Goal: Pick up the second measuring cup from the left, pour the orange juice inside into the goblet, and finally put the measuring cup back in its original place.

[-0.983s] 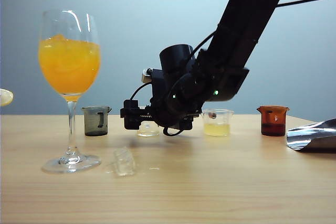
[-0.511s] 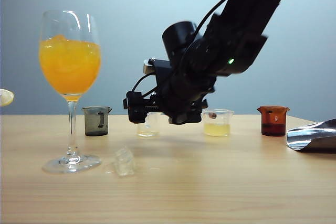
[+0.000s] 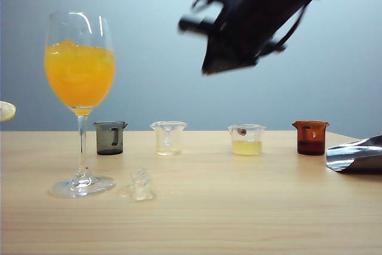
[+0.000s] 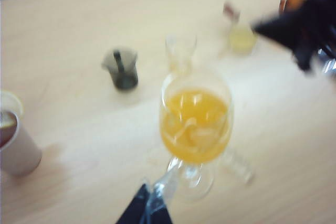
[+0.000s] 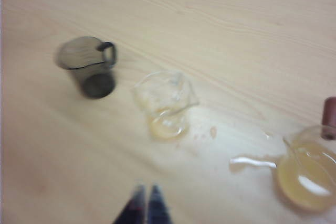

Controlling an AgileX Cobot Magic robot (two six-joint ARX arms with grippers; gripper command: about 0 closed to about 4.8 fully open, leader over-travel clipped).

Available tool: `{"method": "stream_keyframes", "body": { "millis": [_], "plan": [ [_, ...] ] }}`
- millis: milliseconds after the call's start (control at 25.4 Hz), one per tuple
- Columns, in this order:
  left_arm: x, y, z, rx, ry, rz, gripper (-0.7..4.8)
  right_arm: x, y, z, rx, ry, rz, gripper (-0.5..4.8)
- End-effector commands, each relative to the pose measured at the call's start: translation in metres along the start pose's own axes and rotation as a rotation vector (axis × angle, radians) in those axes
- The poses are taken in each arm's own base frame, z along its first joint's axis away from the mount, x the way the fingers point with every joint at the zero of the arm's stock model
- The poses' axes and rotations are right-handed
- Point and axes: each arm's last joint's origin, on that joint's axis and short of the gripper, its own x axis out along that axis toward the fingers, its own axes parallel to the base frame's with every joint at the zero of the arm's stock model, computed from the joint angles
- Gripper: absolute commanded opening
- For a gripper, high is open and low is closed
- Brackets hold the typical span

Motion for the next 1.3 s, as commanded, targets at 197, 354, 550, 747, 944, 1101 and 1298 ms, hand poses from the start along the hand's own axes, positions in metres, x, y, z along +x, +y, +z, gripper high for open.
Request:
{"method": "stream_keyframes", "body": {
  "millis": [197, 354, 550, 747, 944, 1101, 1298],
  "plan": [
    [-0.022, 0.007, -0.015, -0.107, -0.179, -0.104, -0.05, -0.089, -0.012, -0.002, 0.015, -0.137, 0.026, -0.01],
    [-0.012, 0.003, -0.037, -0.144, -0.353, -0.194, -0.05, -0.153, -0.022, -0.025, 0.063, -0.201, 0.003, -0.01],
    [0.034, -0.011, -0.072, -0.148, -0.373, -0.250, -0.05, -0.197, -0.027, -0.058, 0.087, -0.222, -0.011, -0.01],
    [0.065, -0.019, -0.105, -0.138, -0.328, -0.244, -0.05, -0.205, -0.029, -0.091, 0.101, -0.265, -0.001, -0.01],
    [0.080, -0.023, -0.127, -0.118, -0.274, -0.282, -0.05, -0.197, -0.032, -0.135, 0.100, -0.261, -0.002, -0.01],
    [0.089, -0.025, -0.142, -0.114, -0.230, -0.274, -0.05, -0.186, -0.033, -0.164, 0.101, -0.228, -0.005, -0.01],
    [0.101, -0.027, -0.162, -0.129, -0.220, -0.275, -0.05, -0.180, -0.036, -0.179, 0.101, -0.216, -0.054, 0.00]
  ]
}}
